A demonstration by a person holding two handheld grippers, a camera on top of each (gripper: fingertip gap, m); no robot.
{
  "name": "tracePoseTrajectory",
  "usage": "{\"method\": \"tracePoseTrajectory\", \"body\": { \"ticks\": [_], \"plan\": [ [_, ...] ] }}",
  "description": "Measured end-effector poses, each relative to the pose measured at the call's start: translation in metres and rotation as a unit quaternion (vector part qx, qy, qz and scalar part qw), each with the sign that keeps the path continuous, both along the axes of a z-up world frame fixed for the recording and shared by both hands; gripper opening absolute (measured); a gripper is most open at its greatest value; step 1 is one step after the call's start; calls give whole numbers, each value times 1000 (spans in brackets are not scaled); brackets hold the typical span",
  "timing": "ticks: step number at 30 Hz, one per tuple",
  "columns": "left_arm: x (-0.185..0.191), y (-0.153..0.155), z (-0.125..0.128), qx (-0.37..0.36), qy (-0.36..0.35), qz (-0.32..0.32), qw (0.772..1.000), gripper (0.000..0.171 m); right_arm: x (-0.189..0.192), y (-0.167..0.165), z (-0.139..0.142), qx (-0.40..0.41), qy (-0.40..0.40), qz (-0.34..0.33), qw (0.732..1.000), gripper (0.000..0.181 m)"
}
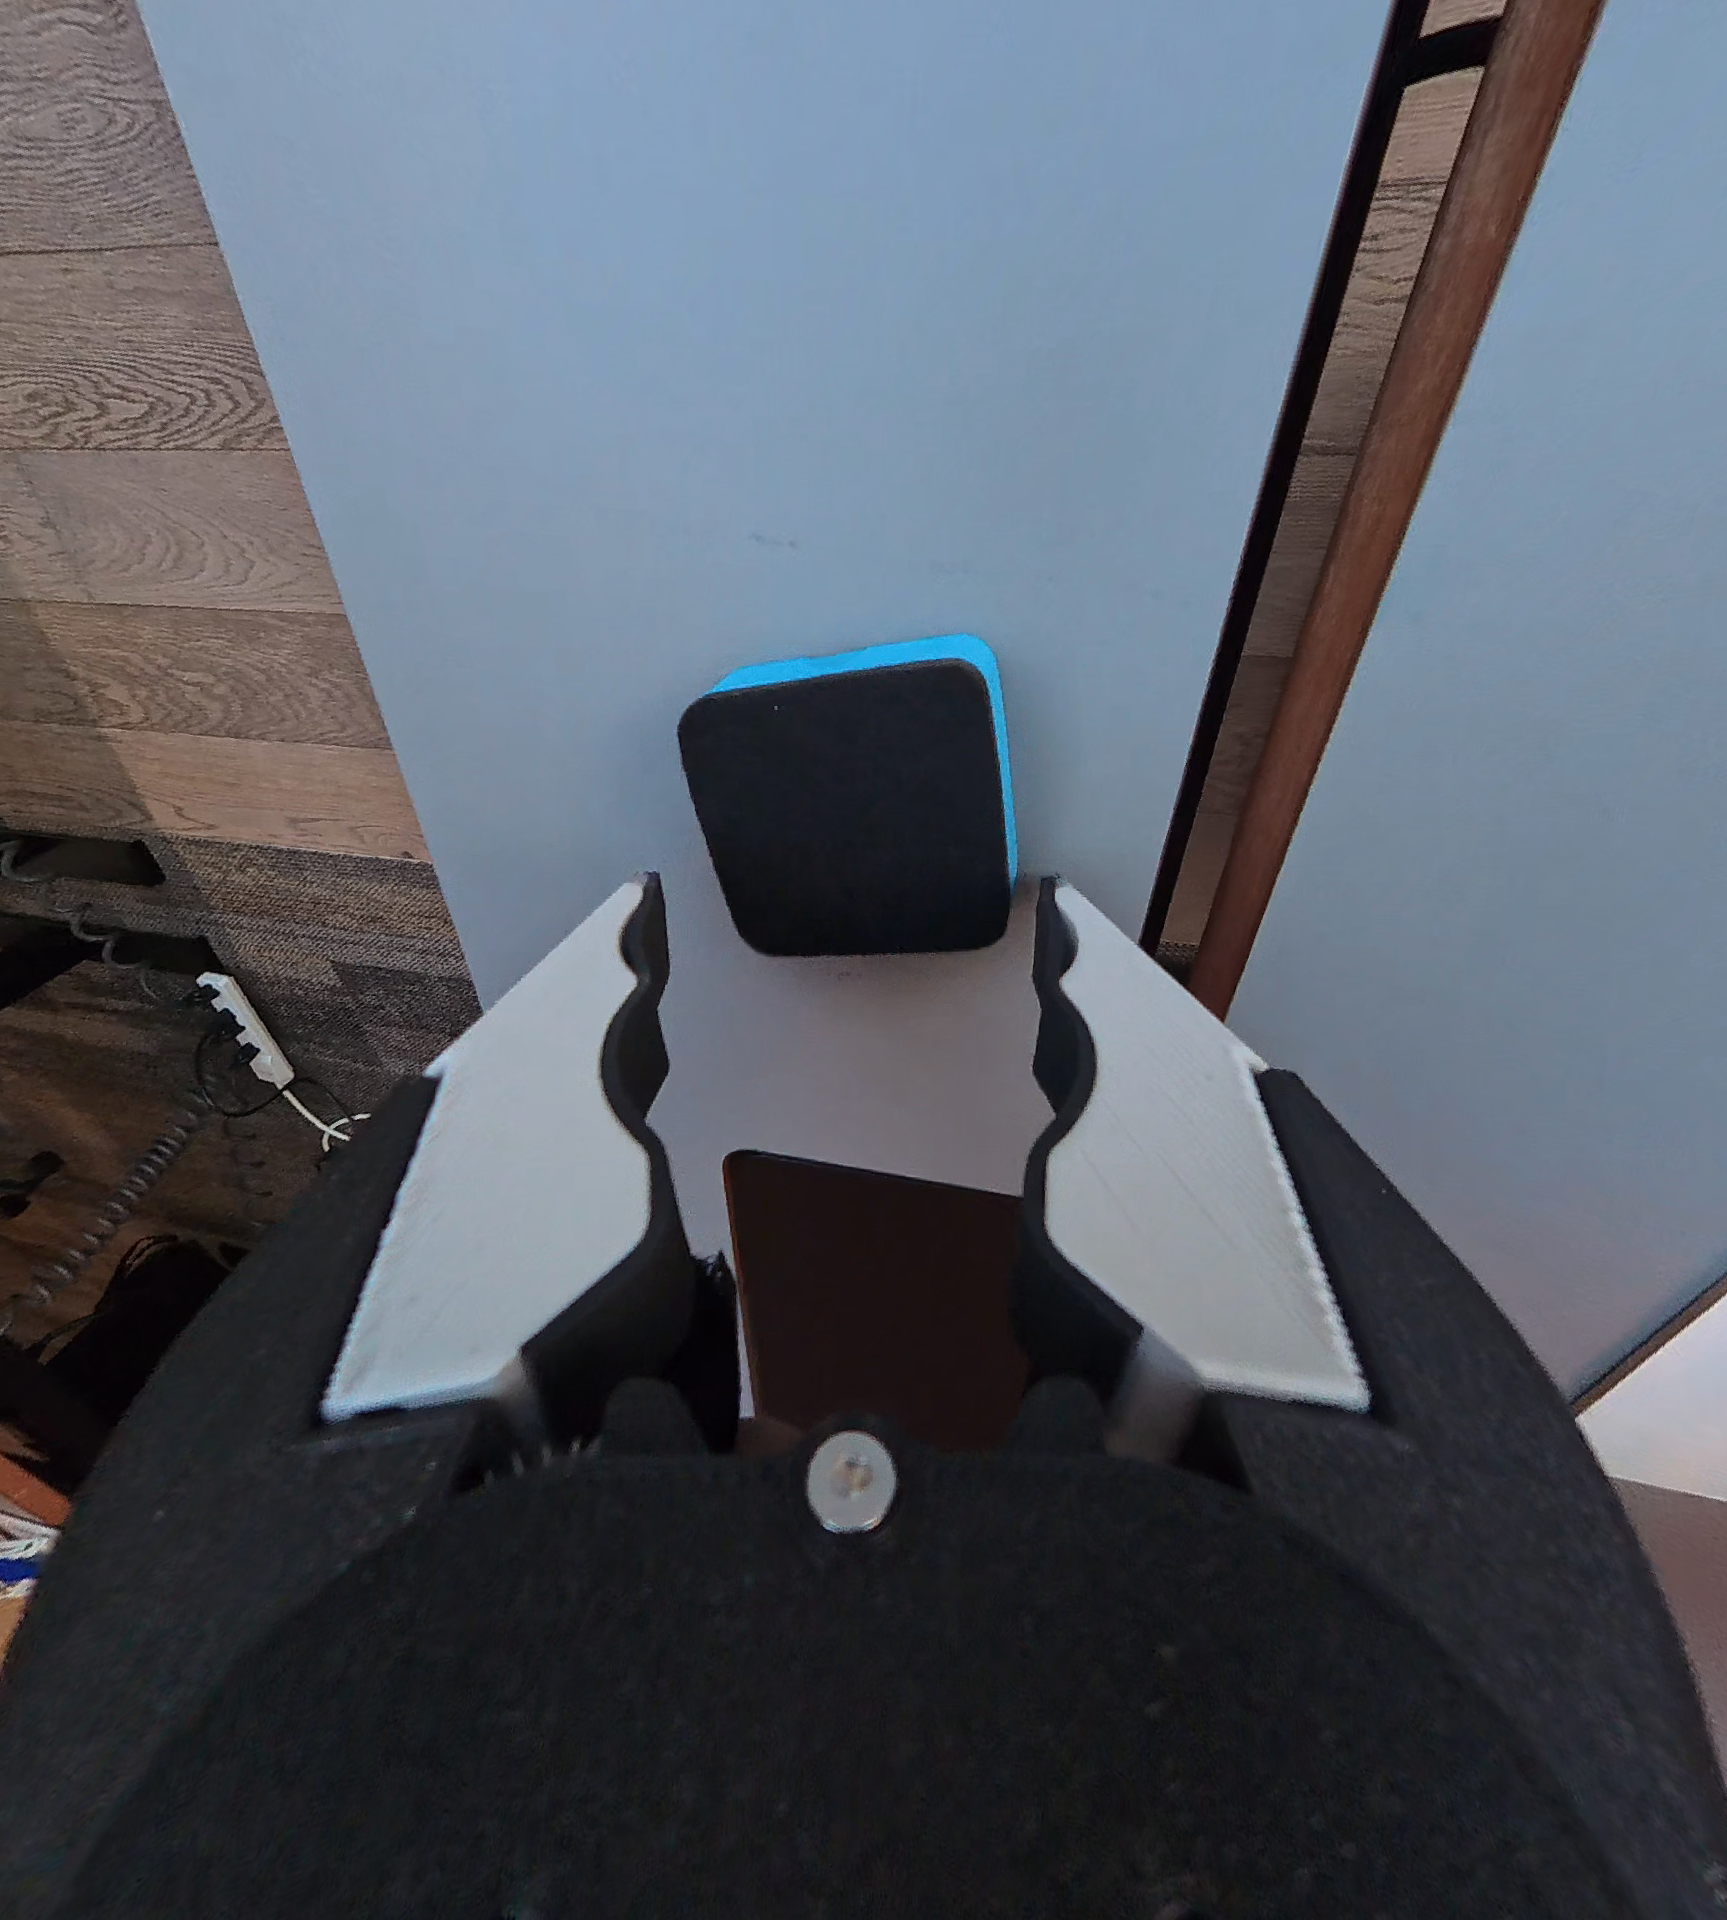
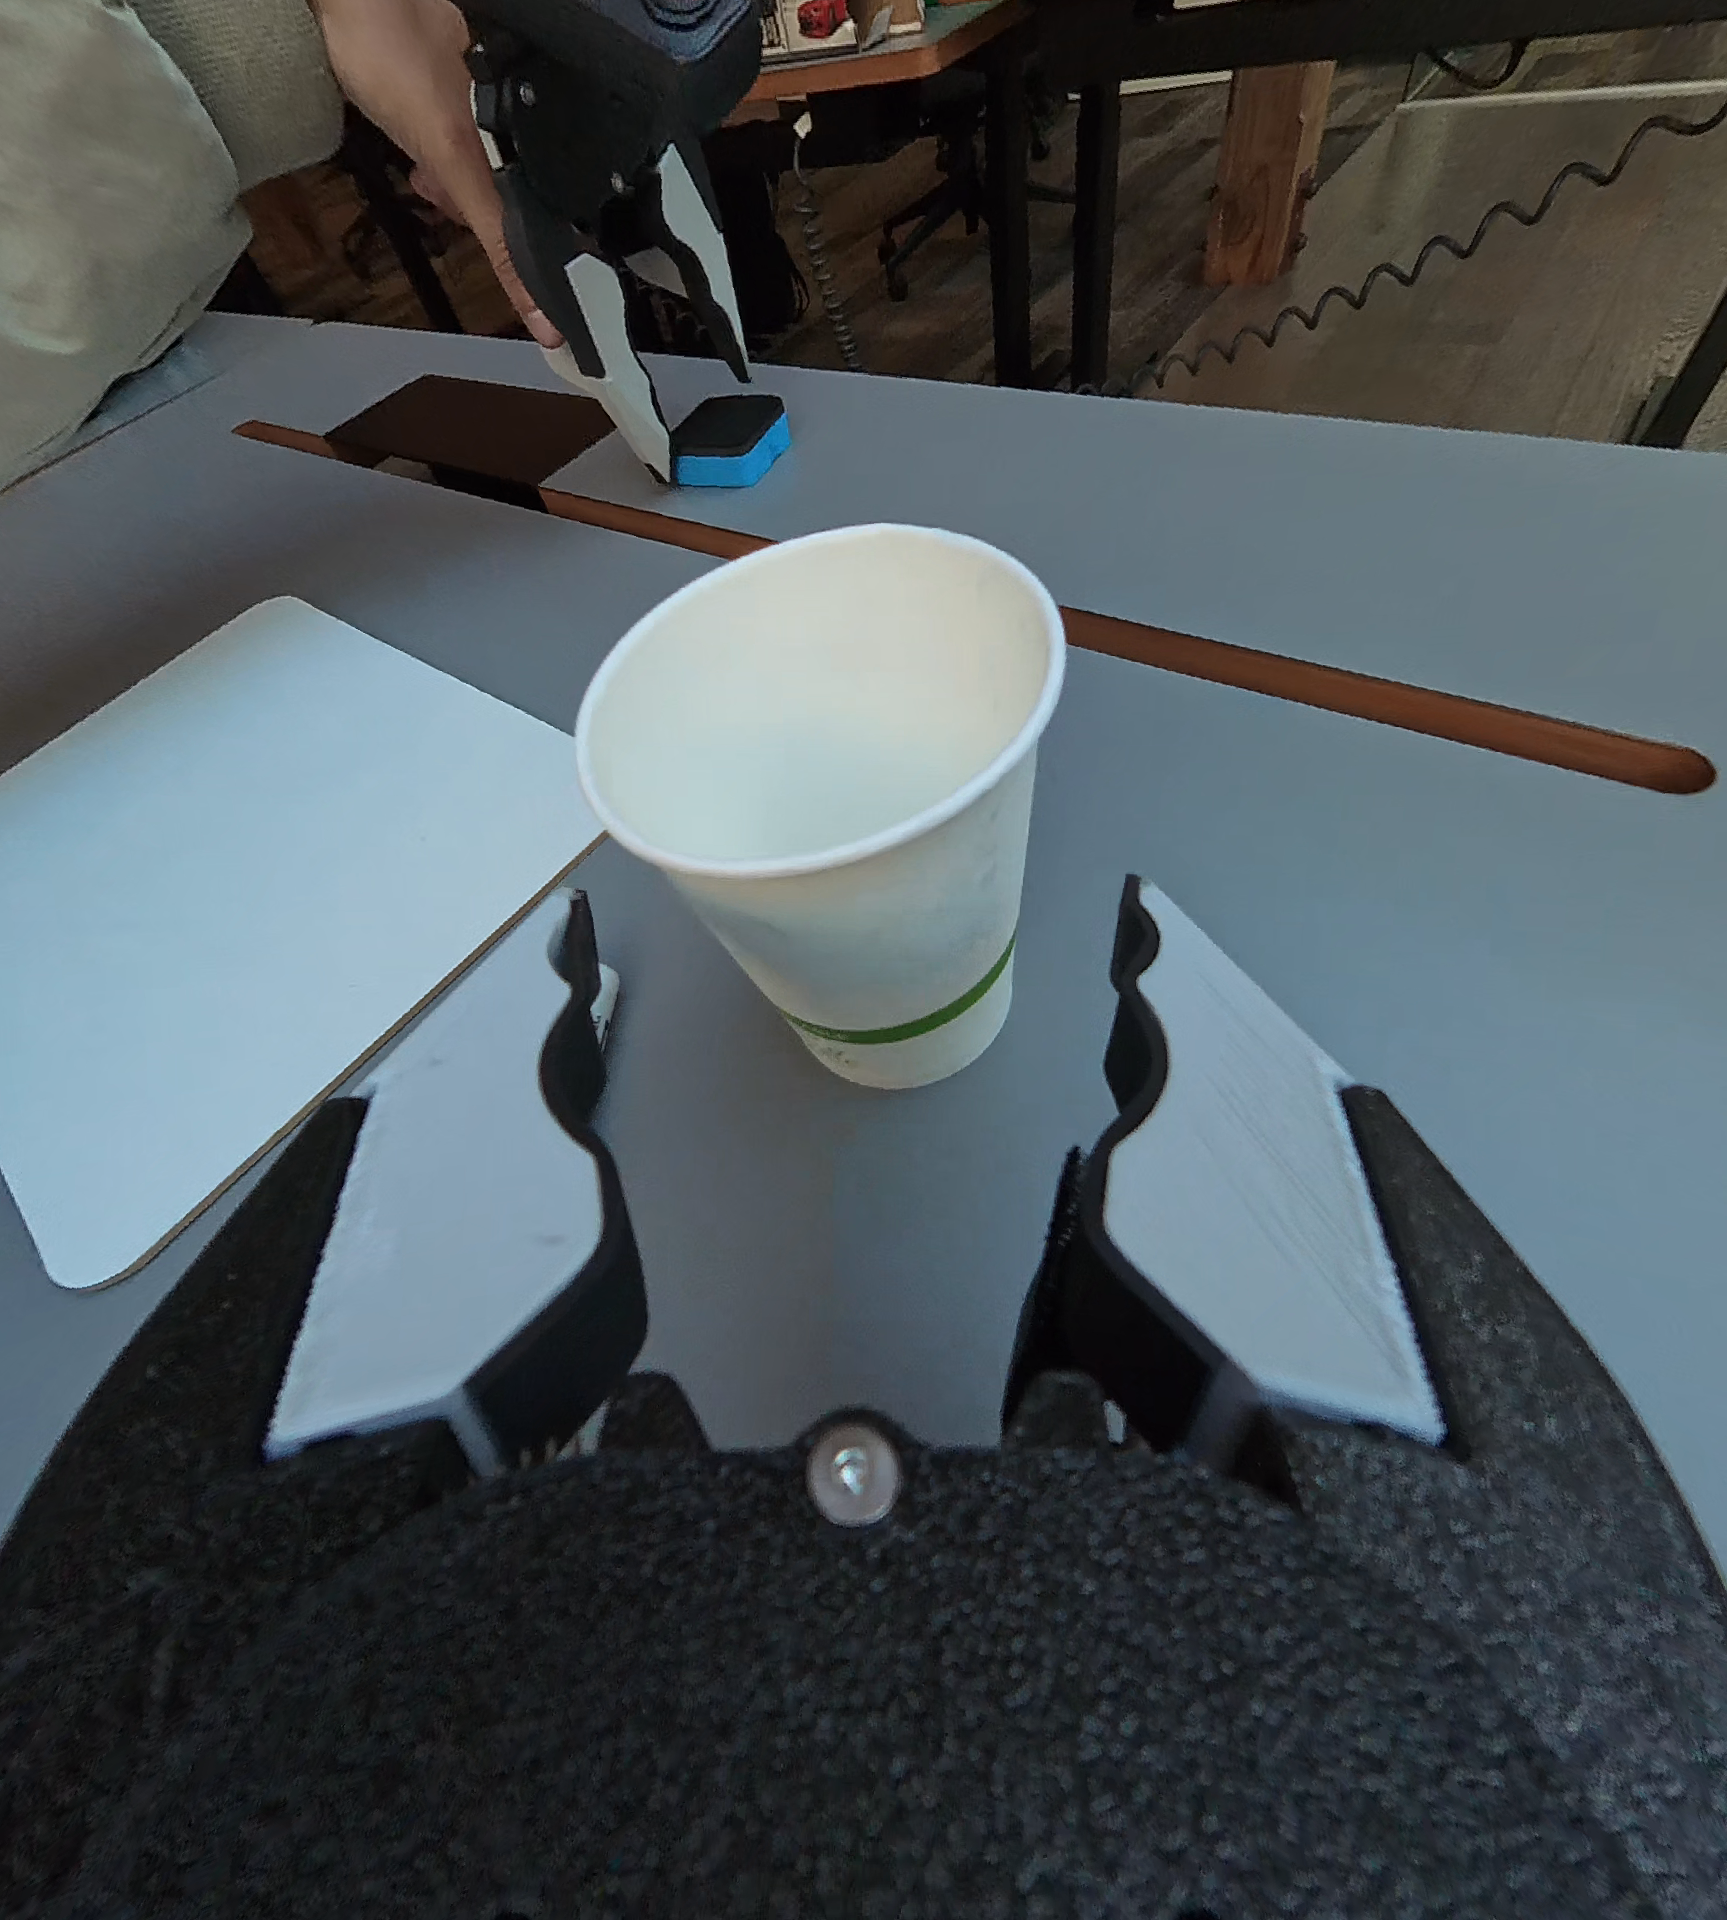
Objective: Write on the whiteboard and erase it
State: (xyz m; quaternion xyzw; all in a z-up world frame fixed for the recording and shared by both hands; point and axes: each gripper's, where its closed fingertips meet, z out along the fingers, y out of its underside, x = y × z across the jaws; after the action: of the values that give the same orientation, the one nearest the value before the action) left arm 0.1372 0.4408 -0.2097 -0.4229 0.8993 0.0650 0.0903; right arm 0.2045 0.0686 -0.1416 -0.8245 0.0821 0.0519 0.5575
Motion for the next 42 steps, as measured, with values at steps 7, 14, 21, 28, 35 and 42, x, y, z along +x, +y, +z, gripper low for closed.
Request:
{"method": "tracePoseTrajectory", "body": {
  "ticks": [7,14,21,28,35,42],
  "plan": [
    [-2,-9,10,-46,-50,23,997,66,-61,-19,-13,-37,22,22,999,85],
    [-3,4,-1,-20,-38,9,999,54,-99,-33,-55,-129,7,36,991,74],
    [-12,14,-2,-6,-32,-1,999,54,-99,-41,-69,-160,-5,26,987,71],
    [-18,12,8,13,-47,-3,999,66,-97,-41,-76,-175,-39,25,983,56],
    [-84,-36,82,-169,-296,179,923,51,-95,-41,-76,-187,-88,31,978,17],
    [-235,-163,71,-68,-467,66,879,50,-182,26,-9,-147,-136,166,966,16]
  ]
}}
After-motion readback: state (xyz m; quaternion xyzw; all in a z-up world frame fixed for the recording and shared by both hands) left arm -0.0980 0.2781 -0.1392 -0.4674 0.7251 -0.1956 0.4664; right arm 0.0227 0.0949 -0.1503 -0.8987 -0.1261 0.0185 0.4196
